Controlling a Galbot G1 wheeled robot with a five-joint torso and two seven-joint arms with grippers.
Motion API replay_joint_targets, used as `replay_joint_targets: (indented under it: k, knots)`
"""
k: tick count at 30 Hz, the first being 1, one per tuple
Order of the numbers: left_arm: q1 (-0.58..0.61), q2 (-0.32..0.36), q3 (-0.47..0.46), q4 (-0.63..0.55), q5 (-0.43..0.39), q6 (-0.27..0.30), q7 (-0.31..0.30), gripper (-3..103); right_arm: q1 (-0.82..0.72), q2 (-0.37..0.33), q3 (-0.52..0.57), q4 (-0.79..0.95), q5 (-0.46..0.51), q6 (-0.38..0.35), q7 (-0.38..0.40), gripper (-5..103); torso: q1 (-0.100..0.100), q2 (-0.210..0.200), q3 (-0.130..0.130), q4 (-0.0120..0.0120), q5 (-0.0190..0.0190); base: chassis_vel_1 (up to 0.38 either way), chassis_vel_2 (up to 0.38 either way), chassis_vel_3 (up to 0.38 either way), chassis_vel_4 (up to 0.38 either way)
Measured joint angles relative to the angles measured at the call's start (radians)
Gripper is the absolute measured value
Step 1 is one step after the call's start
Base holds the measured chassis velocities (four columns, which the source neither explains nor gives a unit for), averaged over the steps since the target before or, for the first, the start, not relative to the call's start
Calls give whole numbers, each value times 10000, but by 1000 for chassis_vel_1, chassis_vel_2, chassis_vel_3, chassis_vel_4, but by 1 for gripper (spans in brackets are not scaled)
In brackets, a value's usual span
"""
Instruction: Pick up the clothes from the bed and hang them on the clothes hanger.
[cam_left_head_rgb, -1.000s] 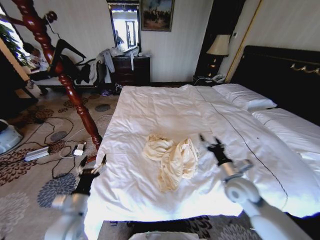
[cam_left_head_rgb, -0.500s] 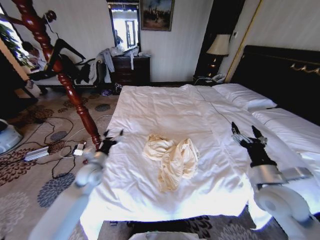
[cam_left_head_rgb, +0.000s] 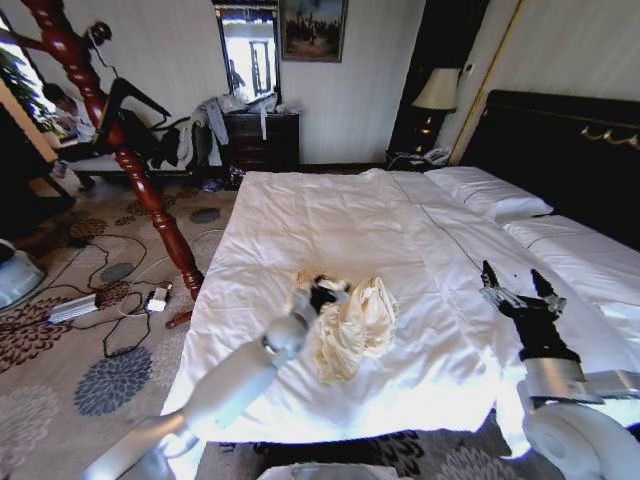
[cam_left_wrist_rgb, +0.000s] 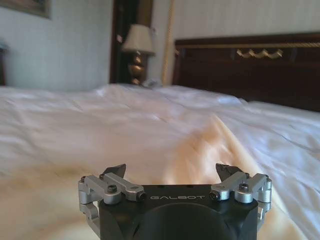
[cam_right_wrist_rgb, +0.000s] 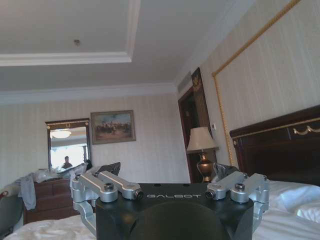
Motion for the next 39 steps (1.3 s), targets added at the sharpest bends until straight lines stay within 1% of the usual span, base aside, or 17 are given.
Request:
replay_joint_targets:
  k: [3, 4, 5, 8, 13, 15, 17, 18, 20, 25, 29, 31, 34, 35, 37, 38, 39]
  knots:
    - [468, -708, 127, 519, 720, -545, 153, 100, -46, 9, 45, -35, 25, -71, 96, 100, -2, 0, -1, -3, 2, 0, 0, 0, 0]
    - [468, -708, 127, 519, 720, -545, 153, 100, -46, 9, 45, -35, 25, -71, 96, 100, -2, 0, -1, -3, 2, 0, 0, 0, 0]
    - [586, -919, 105, 669, 923, -693, 148, 100, -58, 5, 59, -49, 33, -88, 120, 100, -2, 1, -2, -4, 1, 0, 0, 0, 0]
    - [975, -1331, -116, 919, 1228, -875, -203, 100, -90, -23, 76, -105, 53, -143, 181, 100, -2, 1, -2, -4, 1, 0, 0, 0, 0]
    - [1464, -1449, -501, 947, 1356, -995, -626, 100, -79, -19, 50, -182, 50, -174, 207, 100, -2, 1, -1, -1, 1, 0, 0, 0, 0]
    - [1579, -1502, -724, 1115, 1409, -1300, -622, 100, -53, 8, -3, -241, 23, -181, 209, 100, -2, 1, -2, -2, 0, 0, 0, 0, 0]
    - [1601, -1535, -792, 1203, 1436, -1423, -563, 100, -42, 15, -36, -274, -1, -185, 211, 100, -2, 1, -2, -2, 1, 0, 0, 0, 0]
    - [1619, -1583, -850, 1297, 1445, -1561, -476, 102, -26, 15, -69, -301, -28, -191, 213, 100, -2, 1, -2, -2, 0, 0, 0, 0, 0]
    - [1633, -1695, -920, 1454, 1445, -1757, -359, 100, -11, 6, -123, -336, -77, -205, 221, 100, -2, 1, -1, -4, 0, 0, 0, 0, 0]
    - [1485, -1921, -985, 1707, 1418, -1825, -331, 99, 0, -21, -166, -362, -134, -226, 242, 100, -2, 1, -2, -3, 0, 0, 0, 0, 0]
    - [1031, -2154, -1069, 2240, 1412, -1574, -339, 98, -76, 12, -168, -305, -138, -259, 295, 100, -1, 1, -1, -4, 0, 0, 0, 0, 0]
    - [947, -2183, -1072, 2343, 1412, -1499, -333, 95, -95, 18, -163, -281, -137, -278, 319, 100, -2, 1, -1, -4, -1, 0, 0, 0, 0]
    - [762, -2232, -1025, 2546, 1229, -1283, -295, 80, -183, 42, -78, -184, -113, -340, 420, 100, -1, 1, -1, -4, -1, 0, 0, 0, 0]
    - [762, -2232, -1025, 2546, 1229, -1283, -295, 80, -183, 42, -78, -184, -113, -340, 420, 100, -1, 1, -1, -4, -1, 0, 0, 0, 0]
    - [720, -2234, -996, 2573, 1141, -1249, -254, 68, -250, 66, -15, -135, -108, -371, 476, 100, -1, 1, -1, -4, -1, 0, 0, 0, 0]
    - [711, -2234, -987, 2574, 1115, -1249, -219, 68, -279, 89, 3, -113, -108, -383, 501, 100, -1, 1, -1, -3, -1, 0, 0, 0, 0]
    - [708, -2234, -977, 2574, 1094, -1250, -187, 63, -305, 115, 14, -95, -112, -396, 523, 100, -1, 1, -1, -4, -1, 0, 0, 0, 0]
